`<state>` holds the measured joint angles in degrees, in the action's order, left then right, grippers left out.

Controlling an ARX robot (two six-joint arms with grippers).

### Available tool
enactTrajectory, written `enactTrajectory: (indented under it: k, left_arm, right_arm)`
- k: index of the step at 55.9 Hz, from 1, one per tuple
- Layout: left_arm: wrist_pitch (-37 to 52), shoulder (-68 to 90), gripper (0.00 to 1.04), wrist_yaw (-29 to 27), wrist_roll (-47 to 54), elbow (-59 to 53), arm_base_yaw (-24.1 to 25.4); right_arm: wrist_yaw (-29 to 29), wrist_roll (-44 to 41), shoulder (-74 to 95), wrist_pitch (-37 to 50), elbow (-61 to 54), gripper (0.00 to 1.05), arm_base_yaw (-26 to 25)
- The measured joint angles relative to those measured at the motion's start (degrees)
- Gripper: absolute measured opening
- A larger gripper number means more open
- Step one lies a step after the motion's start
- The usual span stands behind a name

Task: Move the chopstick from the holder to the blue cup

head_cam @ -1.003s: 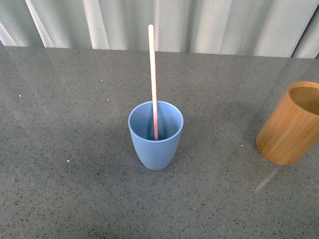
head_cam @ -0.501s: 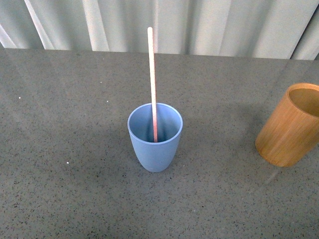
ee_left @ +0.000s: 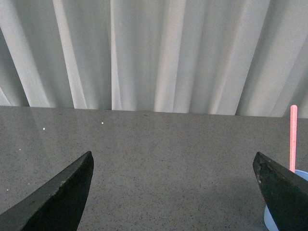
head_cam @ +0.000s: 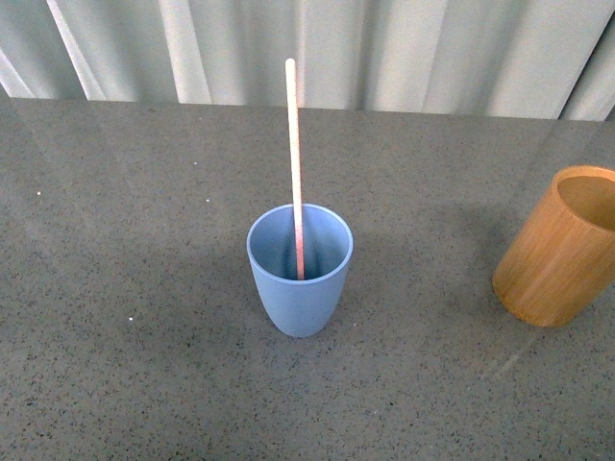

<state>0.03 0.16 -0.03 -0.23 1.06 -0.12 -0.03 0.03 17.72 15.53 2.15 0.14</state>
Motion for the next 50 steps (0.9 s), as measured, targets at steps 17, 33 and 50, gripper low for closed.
enactTrajectory:
  k: [17, 33, 50]
  left_arm:
    - [0.00, 0.00, 0.98, 0.00, 0.00, 0.02, 0.00]
    - [0.00, 0.00, 0.98, 0.00, -0.02, 0.00, 0.00]
    - [0.00, -0.04, 0.98, 0.02, -0.02, 0.02, 0.00]
  right_arm:
    - [0.00, 0.02, -5.64, -3.19, -1.18, 0.01, 0.00]
    - [-0.02, 0.02, -15.47, -14.93, -1.16, 0.01, 0.00]
    - [0.07, 0.02, -17.46, -15.41, -1.16, 0.17, 0.00]
